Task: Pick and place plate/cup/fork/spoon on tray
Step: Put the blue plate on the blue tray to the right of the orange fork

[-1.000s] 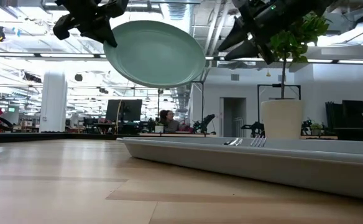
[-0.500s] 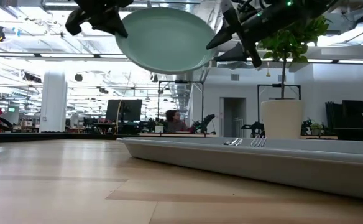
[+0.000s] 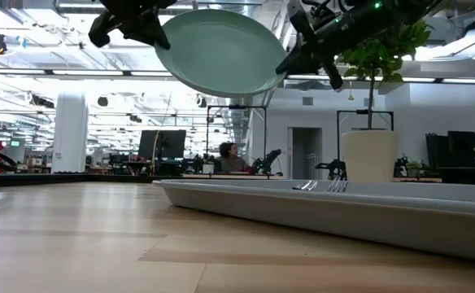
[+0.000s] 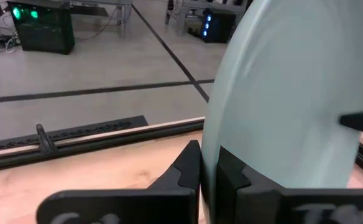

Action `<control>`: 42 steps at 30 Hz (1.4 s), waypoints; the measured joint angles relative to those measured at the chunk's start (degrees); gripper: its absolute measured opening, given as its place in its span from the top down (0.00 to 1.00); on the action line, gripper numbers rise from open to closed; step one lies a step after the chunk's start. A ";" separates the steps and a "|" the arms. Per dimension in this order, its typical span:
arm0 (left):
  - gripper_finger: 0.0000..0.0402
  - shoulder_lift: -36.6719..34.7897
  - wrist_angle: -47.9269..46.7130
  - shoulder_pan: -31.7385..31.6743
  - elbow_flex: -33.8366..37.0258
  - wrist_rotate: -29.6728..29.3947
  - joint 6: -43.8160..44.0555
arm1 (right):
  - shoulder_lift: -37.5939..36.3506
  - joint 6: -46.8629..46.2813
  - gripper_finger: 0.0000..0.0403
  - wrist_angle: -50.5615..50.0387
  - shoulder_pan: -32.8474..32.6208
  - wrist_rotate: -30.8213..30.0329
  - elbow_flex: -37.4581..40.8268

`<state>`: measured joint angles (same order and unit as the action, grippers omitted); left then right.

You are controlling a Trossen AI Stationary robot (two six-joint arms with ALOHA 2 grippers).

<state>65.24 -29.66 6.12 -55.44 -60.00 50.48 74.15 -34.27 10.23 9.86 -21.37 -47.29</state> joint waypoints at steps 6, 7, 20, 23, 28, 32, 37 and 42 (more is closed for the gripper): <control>0.99 1.49 0.26 -1.19 0.00 3.44 0.54 | 0.04 -4.85 0.98 -1.69 0.57 0.54 0.13; 0.98 1.52 0.35 -1.17 0.00 4.01 0.44 | 0.06 -5.55 0.98 -1.87 0.79 0.91 0.13; 0.49 0.30 1.48 -1.12 -0.02 16.06 -4.11 | -1.08 -8.22 0.99 -6.32 10.14 20.53 0.00; 0.41 0.04 1.53 -1.12 -0.02 19.67 -4.39 | -1.11 -7.60 0.99 -8.78 13.08 28.76 0.00; 0.37 -0.82 1.16 -1.10 0.00 27.86 -6.89 | -1.11 -3.52 0.99 -17.74 16.04 37.94 0.00; 0.37 -2.08 0.69 -1.08 0.00 35.57 -8.48 | -1.11 1.55 0.99 -23.78 16.70 44.49 0.00; 0.38 -3.46 0.40 -1.14 0.00 37.93 -9.01 | -1.14 8.49 1.00 -32.11 15.34 50.25 0.00; 0.38 -3.51 -0.19 -1.12 0.02 37.82 -10.23 | -1.11 13.19 1.00 -38.51 11.72 49.59 0.00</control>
<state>61.73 -29.85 4.99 -55.42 -22.18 40.25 73.03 -21.08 -28.28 21.57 28.23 -47.29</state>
